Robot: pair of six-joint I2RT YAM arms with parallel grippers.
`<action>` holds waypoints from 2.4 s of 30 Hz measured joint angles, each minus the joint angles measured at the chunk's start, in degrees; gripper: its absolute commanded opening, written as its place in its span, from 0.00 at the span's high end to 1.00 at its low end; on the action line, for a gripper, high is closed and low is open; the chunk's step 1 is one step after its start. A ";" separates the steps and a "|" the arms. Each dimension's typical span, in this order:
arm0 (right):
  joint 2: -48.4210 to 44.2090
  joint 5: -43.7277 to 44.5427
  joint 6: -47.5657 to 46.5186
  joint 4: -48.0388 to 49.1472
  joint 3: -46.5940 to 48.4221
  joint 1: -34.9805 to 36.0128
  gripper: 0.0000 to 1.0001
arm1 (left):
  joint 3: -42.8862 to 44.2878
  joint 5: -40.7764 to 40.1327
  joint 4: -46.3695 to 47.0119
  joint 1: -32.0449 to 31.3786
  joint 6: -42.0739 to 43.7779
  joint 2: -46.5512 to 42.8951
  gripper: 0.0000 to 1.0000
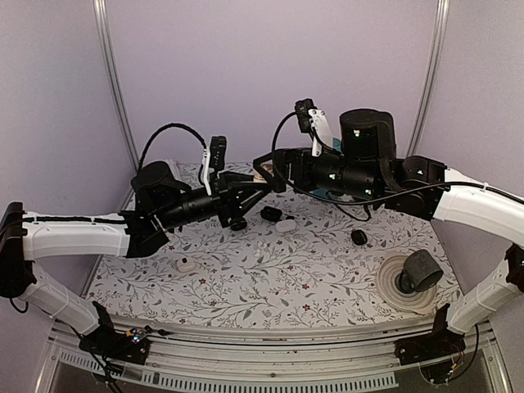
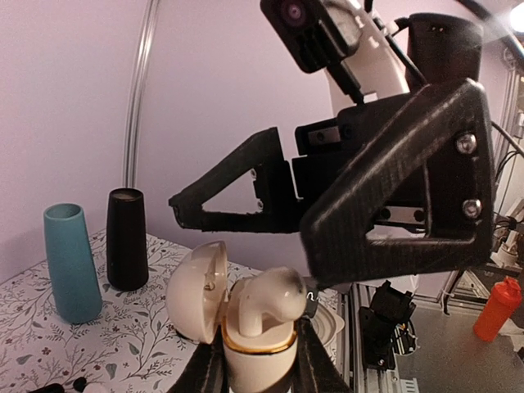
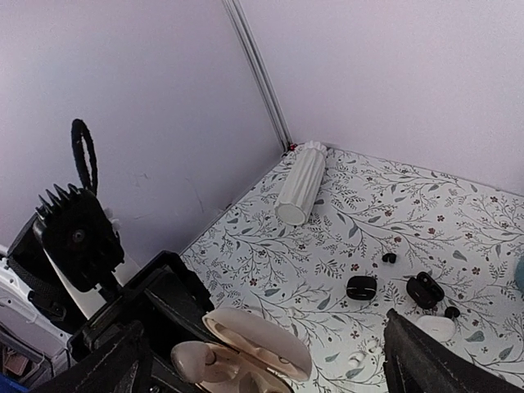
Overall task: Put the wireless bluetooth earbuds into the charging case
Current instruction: Adjust the left earbud in the left side groove of the charging case, then pick up the right earbud from the center of the board.
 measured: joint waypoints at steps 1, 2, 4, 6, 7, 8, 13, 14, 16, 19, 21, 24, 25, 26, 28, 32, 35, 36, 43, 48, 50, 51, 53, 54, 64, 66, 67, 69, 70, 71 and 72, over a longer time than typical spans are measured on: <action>0.42 0.24 0.13 -0.70 0.44 -0.02 0.01 | 0.00 0.04 -0.02 0.00 0.04 0.00 1.00; 0.72 0.42 0.22 -1.33 0.76 -0.02 0.01 | 0.00 0.13 -0.09 0.00 0.07 0.00 1.00; 1.01 0.57 0.39 -2.32 1.01 -0.02 0.01 | 0.00 0.28 -0.28 0.02 0.11 0.00 1.00; 1.05 0.59 0.52 -3.15 1.07 -0.13 0.01 | 0.00 0.42 -0.44 0.02 0.11 0.00 1.00; 1.05 0.59 0.57 -3.45 1.07 -0.15 0.01 | 0.00 0.48 -0.50 0.02 0.11 0.00 1.00; 1.05 0.59 0.59 -3.67 1.07 -0.28 0.01 | 0.00 0.50 -0.55 0.02 0.11 0.00 1.00; 1.05 0.52 0.85 -4.50 1.07 -0.70 0.01 | 0.00 0.50 -0.90 0.07 0.13 0.00 1.00; 1.05 0.50 0.87 -4.57 1.07 -0.72 0.01 | 0.00 0.50 -0.96 0.09 0.13 0.00 1.00; 1.05 0.39 1.01 -4.68 1.07 -0.81 0.01 | 0.00 0.50 -1.09 0.09 0.13 0.00 1.00; 1.05 0.17 1.05 -4.74 1.07 -0.96 0.01 | 0.00 0.48 -1.18 0.09 0.15 0.00 1.00; 1.05 0.07 1.05 -4.81 1.07 -1.09 0.01 | 0.00 0.48 -1.20 0.09 0.15 0.00 1.00; 1.03 0.00 1.07 -4.85 1.07 -1.20 0.01 | 0.00 0.50 -1.20 0.09 0.15 0.00 1.00; 1.01 -0.07 1.07 -4.85 1.05 -1.20 0.01 | 0.00 0.50 -1.20 0.09 0.15 0.00 1.00; 1.01 -0.07 1.07 -4.85 1.05 -1.20 0.01 | 0.00 0.52 -1.20 0.09 0.15 0.00 1.00; 0.90 -0.11 1.07 -4.85 0.94 -1.25 0.00 | 0.00 0.66 -1.20 0.09 0.15 0.00 1.00; 0.28 -0.15 1.05 -4.85 0.28 -1.25 0.00 | 0.00 1.07 -1.20 0.09 0.15 0.00 1.00; -0.20 -0.15 1.03 -5.05 -0.11 -1.27 0.00 | 0.00 1.31 -1.20 0.11 0.15 -0.02 1.00; -0.37 -0.15 1.03 -5.14 -0.28 -1.31 0.00 | 0.00 1.38 -1.18 0.13 0.15 -0.02 1.00; -0.63 -0.31 1.03 -5.66 -0.92 -1.62 0.00 | 0.00 1.99 -1.18 0.24 0.15 -0.20 1.00; -0.96 -0.37 1.03 -5.92 -0.96 -1.62 0.00 | 0.00 2.12 -1.18 0.28 0.15 -0.20 1.00; -1.38 -0.33 1.03 -6.05 -1.11 -1.62 0.00 | 0.00 2.05 -1.18 0.42 0.13 -0.22 1.00; -1.68 -0.33 1.03 -6.25 -1.18 -1.68 0.00 | 0.00 1.97 -1.18 0.59 0.11 -0.28 1.00; -2.47 -0.35 1.03 -6.54 -1.38 -1.97 0.00 | 0.00 1.70 -1.18 1.16 0.09 -0.52 1.00; -2.89 -0.37 1.03 -6.56 -1.60 -2.19 0.00 | -0.04 1.51 -1.18 1.57 0.04 -0.76 1.00; -6.12 -1.84 2.45 -7.76 -7.82 -5.88 0.03 | -3.69 -1.42 -1.18 4.87 -1.05 -4.31 1.00; -6.08 -2.10 3.02 -8.31 -9.42 -6.01 0.07 | -4.63 -2.27 -1.20 5.33 -1.36 -5.09 1.00; -5.92 -2.27 3.21 -8.57 -9.92 -6.01 0.09 | -4.90 -2.49 -1.25 5.51 -1.42 -5.38 1.00; -5.22 -2.75 3.65 -9.20 -10.67 -6.01 0.14 | -5.38 -3.37 -1.27 5.88 -1.53 -5.97 1.00; -4.83 -2.99 3.78 -9.31 -11.06 -6.01 0.17 | -5.55 -3.74 -1.29 6.05 -1.62 -6.23 1.00; -4.26 -3.39 4.04 -9.46 -11.67 -6.01 0.19 | -5.77 -4.13 -1.36 6.27 -1.68 -6.58 1.00; -3.48 -3.80 4.33 -9.75 -12.20 -6.01 0.20 | -5.97 -4.70 -1.38 6.47 -1.75 -6.97 1.00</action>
